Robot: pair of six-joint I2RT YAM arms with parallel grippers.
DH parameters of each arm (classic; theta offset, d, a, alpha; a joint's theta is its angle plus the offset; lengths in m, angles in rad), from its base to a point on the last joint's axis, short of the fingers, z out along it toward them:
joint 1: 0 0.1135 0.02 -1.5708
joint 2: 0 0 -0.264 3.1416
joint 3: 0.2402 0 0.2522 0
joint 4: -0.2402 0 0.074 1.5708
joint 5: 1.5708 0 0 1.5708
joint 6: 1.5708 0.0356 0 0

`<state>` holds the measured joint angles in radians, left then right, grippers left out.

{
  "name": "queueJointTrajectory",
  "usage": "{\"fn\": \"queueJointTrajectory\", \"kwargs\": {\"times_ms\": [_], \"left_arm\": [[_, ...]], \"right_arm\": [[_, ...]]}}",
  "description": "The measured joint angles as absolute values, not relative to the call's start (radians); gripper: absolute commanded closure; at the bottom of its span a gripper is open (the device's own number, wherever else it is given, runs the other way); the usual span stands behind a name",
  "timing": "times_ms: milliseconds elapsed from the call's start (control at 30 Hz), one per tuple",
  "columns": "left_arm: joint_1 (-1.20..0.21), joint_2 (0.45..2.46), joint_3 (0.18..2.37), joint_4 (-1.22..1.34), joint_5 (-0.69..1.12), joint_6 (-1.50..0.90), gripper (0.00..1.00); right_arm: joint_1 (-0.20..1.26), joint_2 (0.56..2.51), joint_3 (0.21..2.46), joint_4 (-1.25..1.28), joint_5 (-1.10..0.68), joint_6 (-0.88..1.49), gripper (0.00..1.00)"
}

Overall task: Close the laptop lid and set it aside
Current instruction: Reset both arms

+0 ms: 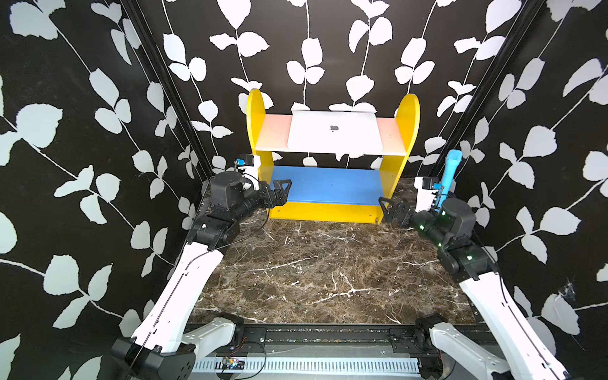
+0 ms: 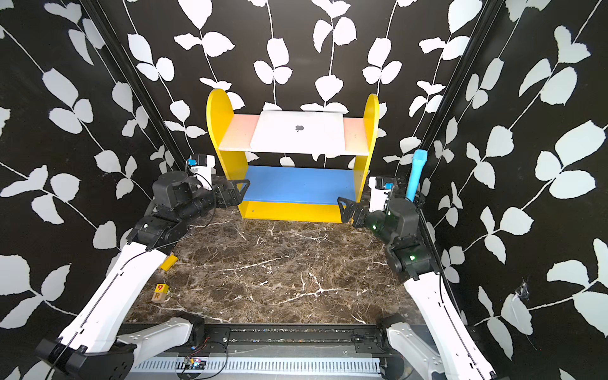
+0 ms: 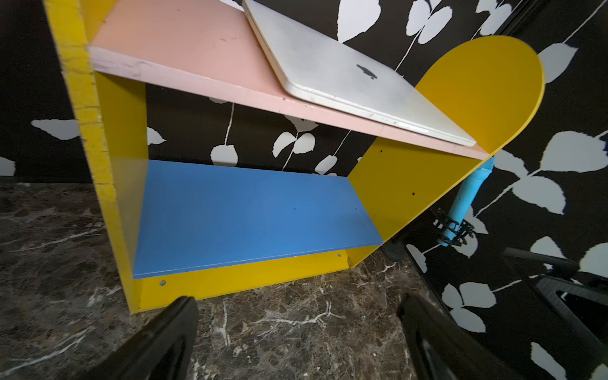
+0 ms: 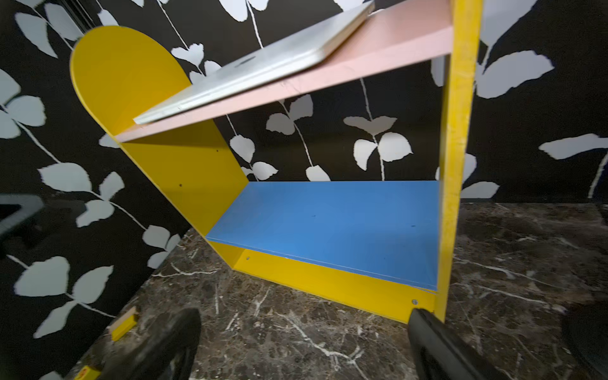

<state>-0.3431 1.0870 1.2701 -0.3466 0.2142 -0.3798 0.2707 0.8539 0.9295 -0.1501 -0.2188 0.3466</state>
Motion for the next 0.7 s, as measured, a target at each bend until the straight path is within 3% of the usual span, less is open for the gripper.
{"fn": "queueJointTrajectory", "kwargs": {"times_ms": [300,700], "left_arm": [[-0.343,0.937,1.008,-0.194,0.023,-0.318,0.02],[-0.343,0.883,0.656,0.080,-0.302,-0.250,0.02]], "right_arm": [[0.270,0.722,0.573,0.171,-0.009,0.225,0.00],[0.270,0.802,0.305,0.461,0.284,0.126,0.00]]}}
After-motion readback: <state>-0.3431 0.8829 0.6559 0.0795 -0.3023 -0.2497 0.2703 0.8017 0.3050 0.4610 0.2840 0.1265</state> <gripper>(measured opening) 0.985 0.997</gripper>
